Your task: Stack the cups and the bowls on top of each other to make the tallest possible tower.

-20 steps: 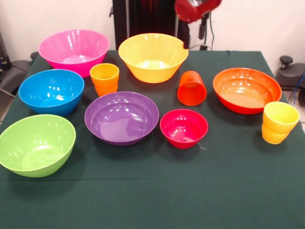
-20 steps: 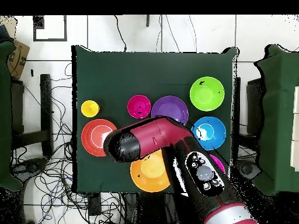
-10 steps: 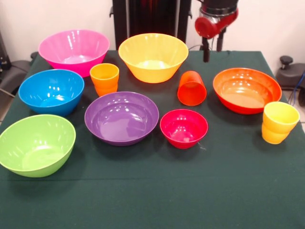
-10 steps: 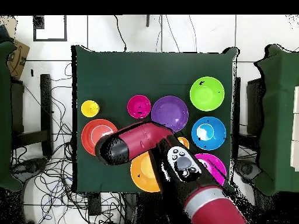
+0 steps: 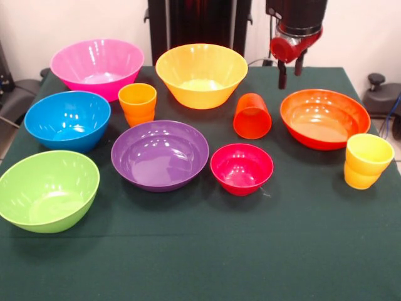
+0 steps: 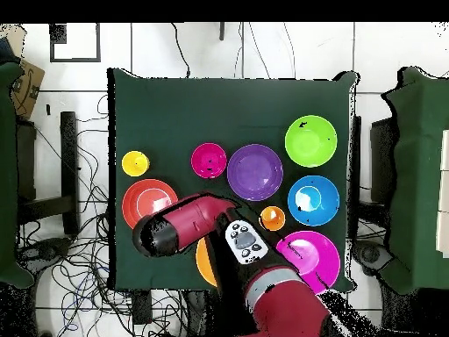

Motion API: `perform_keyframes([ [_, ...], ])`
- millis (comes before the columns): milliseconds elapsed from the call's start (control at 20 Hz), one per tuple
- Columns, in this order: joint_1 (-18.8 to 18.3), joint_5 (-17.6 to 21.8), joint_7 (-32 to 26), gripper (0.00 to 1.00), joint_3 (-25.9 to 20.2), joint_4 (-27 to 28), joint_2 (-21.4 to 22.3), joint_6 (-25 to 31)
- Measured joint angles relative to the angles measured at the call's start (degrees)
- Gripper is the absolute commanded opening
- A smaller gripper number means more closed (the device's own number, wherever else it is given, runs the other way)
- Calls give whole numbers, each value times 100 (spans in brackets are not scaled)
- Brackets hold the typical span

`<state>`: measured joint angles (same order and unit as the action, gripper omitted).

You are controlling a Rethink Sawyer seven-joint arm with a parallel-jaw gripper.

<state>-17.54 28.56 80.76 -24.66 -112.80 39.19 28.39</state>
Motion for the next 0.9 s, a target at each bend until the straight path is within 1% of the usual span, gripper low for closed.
perform_keyframes([
  [300,66,0,20,100,207,1,-107,-150],
  [650,137,0,20,100,424,2,-198,-154],
  [900,281,-1,20,100,605,3,-231,-155],
])
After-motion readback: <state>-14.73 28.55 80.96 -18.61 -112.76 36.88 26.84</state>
